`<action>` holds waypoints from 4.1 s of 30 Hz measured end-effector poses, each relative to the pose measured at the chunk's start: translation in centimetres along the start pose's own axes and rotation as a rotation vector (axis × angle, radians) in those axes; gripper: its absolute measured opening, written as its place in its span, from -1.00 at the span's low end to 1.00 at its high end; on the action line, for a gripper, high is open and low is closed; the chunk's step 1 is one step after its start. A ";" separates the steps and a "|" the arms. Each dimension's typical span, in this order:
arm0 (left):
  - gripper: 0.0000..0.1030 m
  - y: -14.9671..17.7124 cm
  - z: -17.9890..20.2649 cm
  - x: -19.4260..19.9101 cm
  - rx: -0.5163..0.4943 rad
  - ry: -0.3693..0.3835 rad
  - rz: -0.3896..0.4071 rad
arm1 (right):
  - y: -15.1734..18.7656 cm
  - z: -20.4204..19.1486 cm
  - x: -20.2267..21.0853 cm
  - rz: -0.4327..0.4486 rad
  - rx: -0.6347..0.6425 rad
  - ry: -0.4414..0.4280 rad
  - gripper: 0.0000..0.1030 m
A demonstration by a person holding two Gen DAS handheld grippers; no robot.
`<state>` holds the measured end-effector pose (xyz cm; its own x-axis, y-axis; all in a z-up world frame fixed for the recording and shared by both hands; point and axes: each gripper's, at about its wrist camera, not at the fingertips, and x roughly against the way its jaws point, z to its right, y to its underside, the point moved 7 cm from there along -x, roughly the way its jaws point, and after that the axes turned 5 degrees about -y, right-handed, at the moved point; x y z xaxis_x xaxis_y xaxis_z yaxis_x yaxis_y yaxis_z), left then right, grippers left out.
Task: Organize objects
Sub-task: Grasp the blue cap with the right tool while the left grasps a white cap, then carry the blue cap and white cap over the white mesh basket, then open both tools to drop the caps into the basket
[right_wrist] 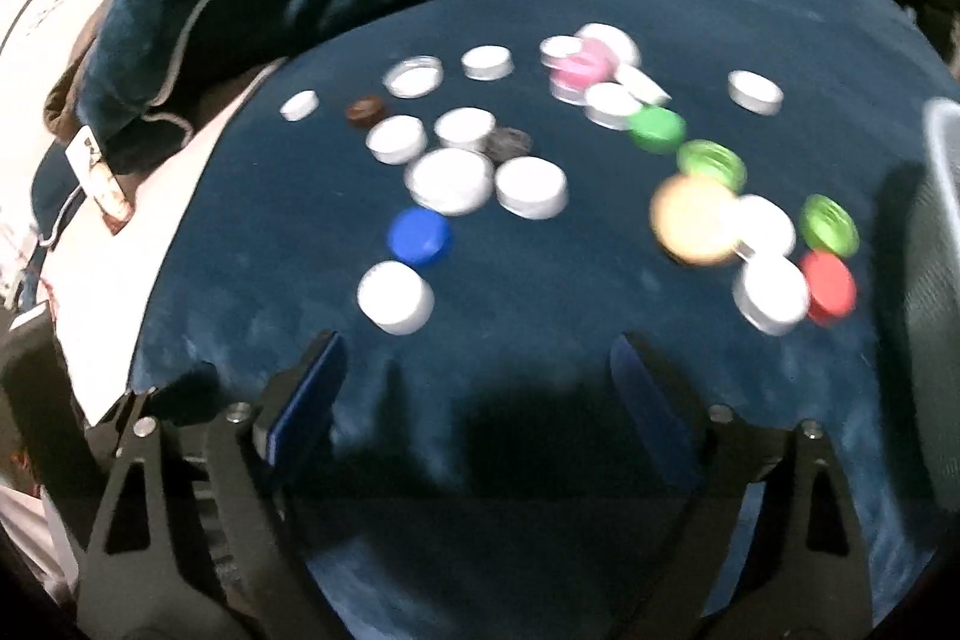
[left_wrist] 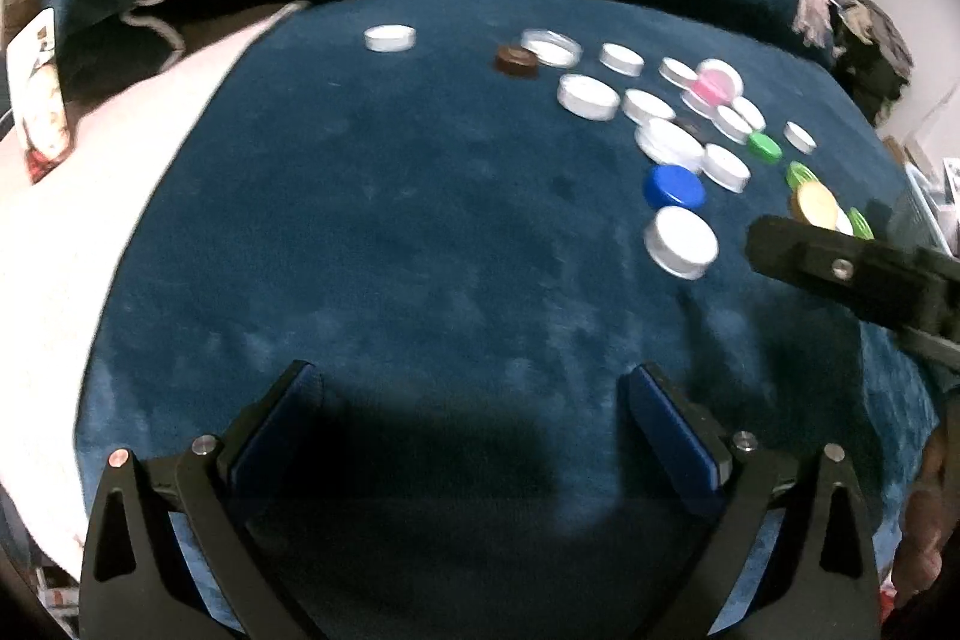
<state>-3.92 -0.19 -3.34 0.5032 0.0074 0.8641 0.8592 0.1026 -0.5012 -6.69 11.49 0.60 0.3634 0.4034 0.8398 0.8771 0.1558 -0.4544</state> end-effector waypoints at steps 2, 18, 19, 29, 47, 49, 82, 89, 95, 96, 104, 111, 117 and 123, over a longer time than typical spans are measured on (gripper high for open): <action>0.99 -0.1 -0.9 0.0 0.017 -0.008 0.006 | -0.5 -0.1 -0.1 -0.015 0.019 -0.001 0.65; 0.99 -0.6 -4.5 0.1 0.059 -0.066 0.041 | -2.1 -1.2 -0.1 0.069 -0.083 -0.198 0.62; 0.99 -0.6 -4.5 0.1 0.061 -0.067 0.041 | -2.0 -0.7 -0.3 0.059 -0.096 -0.168 0.61; 0.99 -0.5 -4.4 0.1 0.073 -0.066 0.040 | -1.0 -4.0 -1.9 -0.010 -0.090 -0.312 0.56; 0.96 -1.6 -2.2 1.0 0.054 0.044 0.085 | 0.3 1.4 -0.7 0.013 -0.036 0.090 -0.40; 0.93 -1.8 -1.1 0.8 0.031 0.071 0.086 | 1.0 1.9 -1.0 0.004 -0.047 0.103 -0.38; -0.41 -4.2 5.3 8.2 -0.110 0.255 0.158 | -0.3 0.5 8.2 0.211 -0.031 0.046 -0.40; -0.41 -5.5 7.3 12.4 -0.146 0.291 0.238 | -0.7 2.0 12.8 0.293 -0.057 0.079 -0.40; -0.41 -6.1 10.0 14.5 -0.176 0.337 0.272 | -0.4 4.4 16.3 0.352 -0.101 0.111 -0.40; -0.41 -6.1 10.6 14.8 -0.181 0.346 0.274 | -0.3 4.8 16.8 0.363 -0.109 0.118 -0.40; -0.41 -6.1 15.7 16.2 -0.229 0.424 0.279 | 1.1 10.2 21.0 0.448 -0.235 0.176 -0.40; -0.41 -5.7 22.4 17.2 -0.315 0.506 0.272 | 3.0 17.2 24.9 0.530 -0.401 0.224 -0.40; -0.41 -6.1 29.9 18.4 -0.413 0.586 0.260 | 2.7 22.0 27.1 0.580 -0.526 0.203 -0.40; -0.35 -7.1 37.6 18.4 -0.510 0.644 0.240 | 1.2 24.8 28.0 0.587 -0.595 0.212 -0.36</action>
<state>-4.21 36.62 17.81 0.4982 -0.6108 0.6154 0.5818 -0.2907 -0.7596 -3.29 45.28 16.18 0.8083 0.0849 0.5826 0.5265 -0.5471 -0.6507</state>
